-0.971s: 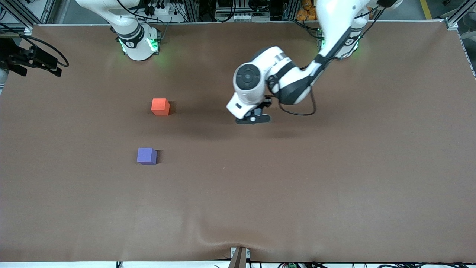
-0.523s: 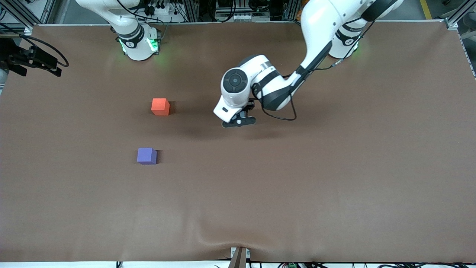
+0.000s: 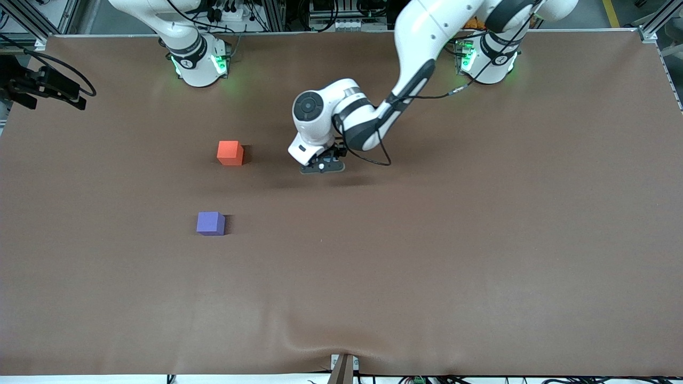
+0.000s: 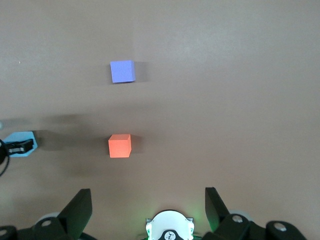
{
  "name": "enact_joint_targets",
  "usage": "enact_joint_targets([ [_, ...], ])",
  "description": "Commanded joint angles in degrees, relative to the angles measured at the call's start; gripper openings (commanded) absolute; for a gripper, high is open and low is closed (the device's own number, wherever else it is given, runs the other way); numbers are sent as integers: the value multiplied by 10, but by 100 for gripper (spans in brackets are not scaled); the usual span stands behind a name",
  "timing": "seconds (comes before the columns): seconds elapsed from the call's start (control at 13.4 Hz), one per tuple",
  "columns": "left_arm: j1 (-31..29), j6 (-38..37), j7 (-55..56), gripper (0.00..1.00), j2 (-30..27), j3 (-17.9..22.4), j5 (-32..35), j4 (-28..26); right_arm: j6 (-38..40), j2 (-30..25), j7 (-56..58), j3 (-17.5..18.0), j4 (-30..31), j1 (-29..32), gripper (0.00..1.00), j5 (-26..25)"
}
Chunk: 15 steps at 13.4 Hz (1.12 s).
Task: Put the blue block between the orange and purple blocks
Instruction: 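Carry the blue block with the left gripper toward the table middle, then set the blue block down and open the left gripper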
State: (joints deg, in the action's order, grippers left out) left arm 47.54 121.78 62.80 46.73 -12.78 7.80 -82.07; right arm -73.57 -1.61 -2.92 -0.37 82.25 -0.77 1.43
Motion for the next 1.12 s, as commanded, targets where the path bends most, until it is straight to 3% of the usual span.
enact_joint_targets([
  [0.0, 18, -2, 6, 100, 6, 21, 13, 18, 5, 1, 5, 7, -4, 14, 100, 14],
  [0.22, 6, -6, 9, 100, -21, 23, 13, 20, 5, 1, 5, 7, -4, 14, 100, 14],
  [0.45, -30, -41, 6, 100, -81, 39, 18, 19, 6, 6, 4, 8, -5, 15, 100, 13],
  [0.82, -183, -108, -93, 100, -184, 40, 18, 13, 3, 39, 5, 12, -8, 4, 100, 3],
  [1.05, -275, -164, -183, 100, -246, 36, 17, -5, 8, 113, 5, 13, -8, -10, 100, 6],
])
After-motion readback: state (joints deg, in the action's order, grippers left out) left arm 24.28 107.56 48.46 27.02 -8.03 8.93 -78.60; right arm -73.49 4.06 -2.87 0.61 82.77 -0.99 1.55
